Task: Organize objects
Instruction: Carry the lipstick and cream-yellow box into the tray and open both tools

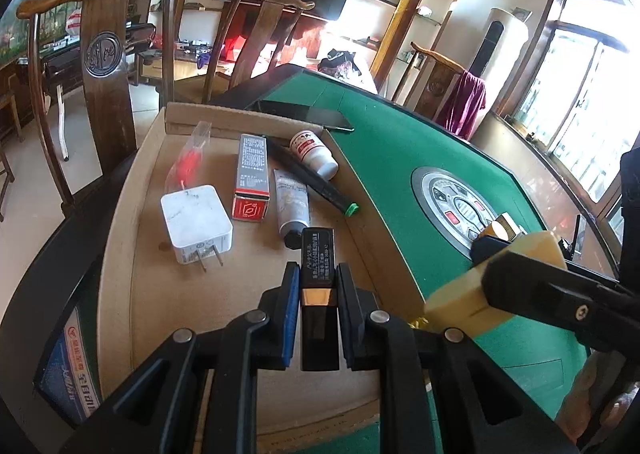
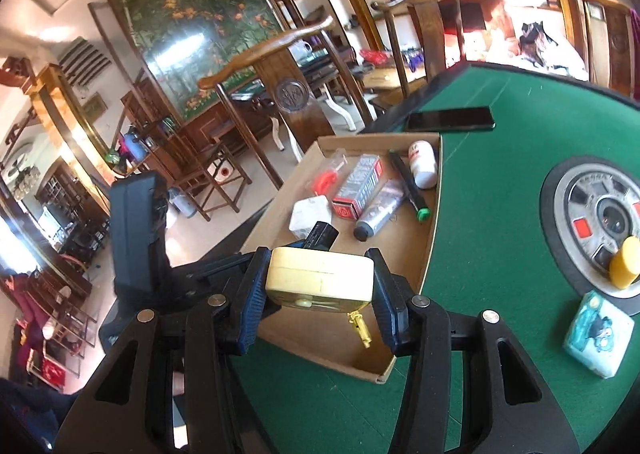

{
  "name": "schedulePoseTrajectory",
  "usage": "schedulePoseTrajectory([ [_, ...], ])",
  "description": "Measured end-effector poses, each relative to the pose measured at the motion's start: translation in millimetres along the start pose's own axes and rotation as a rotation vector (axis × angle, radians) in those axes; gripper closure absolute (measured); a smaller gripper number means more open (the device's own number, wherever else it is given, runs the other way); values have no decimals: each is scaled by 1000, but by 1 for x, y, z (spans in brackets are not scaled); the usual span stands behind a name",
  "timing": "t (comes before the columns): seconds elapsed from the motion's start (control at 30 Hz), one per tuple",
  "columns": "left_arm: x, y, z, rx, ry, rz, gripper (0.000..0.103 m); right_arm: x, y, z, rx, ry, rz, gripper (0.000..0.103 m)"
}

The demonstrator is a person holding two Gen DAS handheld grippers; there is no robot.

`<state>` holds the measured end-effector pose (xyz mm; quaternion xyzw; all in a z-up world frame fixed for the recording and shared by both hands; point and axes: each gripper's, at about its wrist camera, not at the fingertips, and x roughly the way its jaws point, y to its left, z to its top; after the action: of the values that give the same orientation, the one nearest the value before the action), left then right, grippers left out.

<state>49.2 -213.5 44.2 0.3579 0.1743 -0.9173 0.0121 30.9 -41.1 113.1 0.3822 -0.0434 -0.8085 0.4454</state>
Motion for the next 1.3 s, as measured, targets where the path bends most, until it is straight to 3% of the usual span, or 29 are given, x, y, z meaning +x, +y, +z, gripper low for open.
schedulePoseTrajectory([
  [0.33,19,-2,-8,-10,42,-6,86,36,-25,6,59,72,-55,55],
  [0.67,22,4,-10,-22,55,34,87,56,-27,-3,45,133,-109,55],
  [1.03,20,13,-11,-49,57,53,86,71,-27,-1,-26,105,-225,55],
  [1.3,13,20,-10,-67,45,59,86,91,-31,16,-11,110,-241,54],
])
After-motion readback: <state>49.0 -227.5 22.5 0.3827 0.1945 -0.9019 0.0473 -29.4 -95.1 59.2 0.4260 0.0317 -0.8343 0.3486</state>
